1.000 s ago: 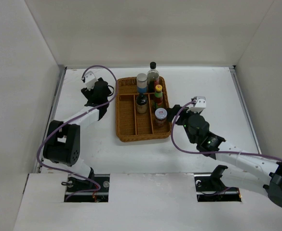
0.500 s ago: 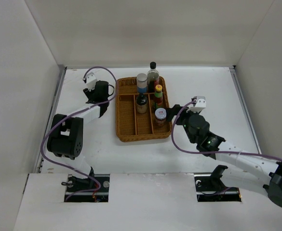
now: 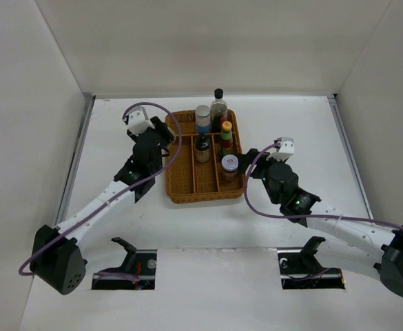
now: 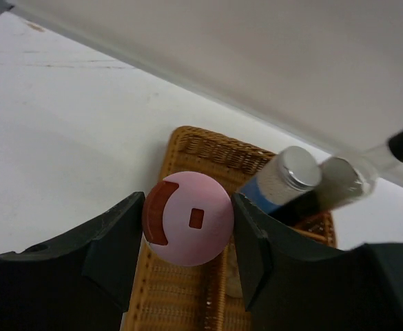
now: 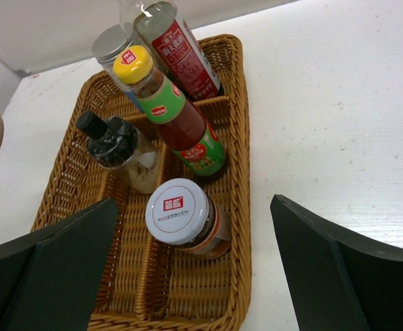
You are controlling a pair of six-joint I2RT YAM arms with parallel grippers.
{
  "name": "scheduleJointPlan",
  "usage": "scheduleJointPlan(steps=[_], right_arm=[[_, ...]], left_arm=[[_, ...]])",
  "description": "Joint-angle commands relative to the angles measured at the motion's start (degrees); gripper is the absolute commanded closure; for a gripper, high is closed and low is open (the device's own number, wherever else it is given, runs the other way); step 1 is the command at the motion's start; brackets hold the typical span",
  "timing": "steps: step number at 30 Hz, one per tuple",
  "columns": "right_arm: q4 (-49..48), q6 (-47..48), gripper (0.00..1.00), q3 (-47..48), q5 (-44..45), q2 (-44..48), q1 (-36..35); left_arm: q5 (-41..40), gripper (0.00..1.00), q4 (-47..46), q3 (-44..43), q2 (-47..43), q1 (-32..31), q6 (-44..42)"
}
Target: Organize the condiment bottles
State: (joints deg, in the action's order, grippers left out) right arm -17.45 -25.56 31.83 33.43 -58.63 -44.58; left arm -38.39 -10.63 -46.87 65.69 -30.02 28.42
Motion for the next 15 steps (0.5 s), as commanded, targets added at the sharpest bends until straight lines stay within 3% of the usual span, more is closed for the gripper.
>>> scheduleJointPlan(steps=[1,15], right_arm=[[-3.73,-0.89,0.0,-0.46,-0.56,0.53,0.5],[-4.17,-1.07,0.0,-1.25,-0.73,1.68,1.55]], left_arm=[[-0.28,0.81,-0.7,-0.14,2.41,-3.06,-0.56],[3.5,0.77,-12.31,-6.3,21.13,-3.42,-3.9]])
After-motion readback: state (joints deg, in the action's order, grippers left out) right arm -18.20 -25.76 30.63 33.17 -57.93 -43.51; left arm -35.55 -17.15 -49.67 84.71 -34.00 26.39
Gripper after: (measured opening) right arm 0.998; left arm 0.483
